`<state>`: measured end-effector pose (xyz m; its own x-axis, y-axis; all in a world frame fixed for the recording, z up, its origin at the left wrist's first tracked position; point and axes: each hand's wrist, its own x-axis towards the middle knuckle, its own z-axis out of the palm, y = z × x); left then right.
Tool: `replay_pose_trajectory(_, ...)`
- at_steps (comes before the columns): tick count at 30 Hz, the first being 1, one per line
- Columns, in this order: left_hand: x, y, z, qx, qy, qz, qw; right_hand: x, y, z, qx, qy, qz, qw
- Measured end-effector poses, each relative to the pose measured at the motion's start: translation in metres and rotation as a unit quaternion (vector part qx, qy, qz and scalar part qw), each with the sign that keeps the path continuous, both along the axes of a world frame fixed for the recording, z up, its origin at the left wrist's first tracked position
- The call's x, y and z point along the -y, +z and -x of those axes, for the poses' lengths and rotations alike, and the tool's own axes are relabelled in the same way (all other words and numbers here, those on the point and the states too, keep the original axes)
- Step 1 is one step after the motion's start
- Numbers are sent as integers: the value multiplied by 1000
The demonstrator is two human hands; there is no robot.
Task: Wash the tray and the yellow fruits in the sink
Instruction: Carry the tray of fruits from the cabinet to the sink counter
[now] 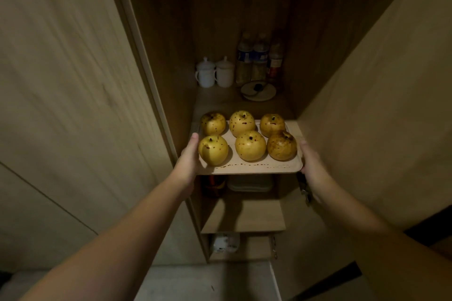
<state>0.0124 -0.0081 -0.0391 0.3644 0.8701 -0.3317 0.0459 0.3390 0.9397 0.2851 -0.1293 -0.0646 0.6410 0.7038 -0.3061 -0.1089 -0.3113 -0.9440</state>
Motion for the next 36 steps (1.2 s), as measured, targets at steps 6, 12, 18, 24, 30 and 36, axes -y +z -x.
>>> replay_pose_trajectory(6,10,-11,16,25,9,59,998,18,1,6,-46,-24,21,998)
replay_pose_trajectory(12,8,-16,27,-25,17,92,995,25,6,9,-99,-9,25,995)
replay_pose_trajectory(18,9,-18,34,-74,-11,136,988,28,2,3,-83,23,99,991)
replay_pose_trajectory(24,12,-17,26,-60,-40,186,980,29,-1,-8,-98,53,148,983)
replay_pose_trajectory(30,12,-19,22,-7,-32,189,981,25,2,-12,-244,72,112,961)
replay_pose_trajectory(36,10,-16,24,4,-57,212,976,14,5,-16,-263,86,121,953)
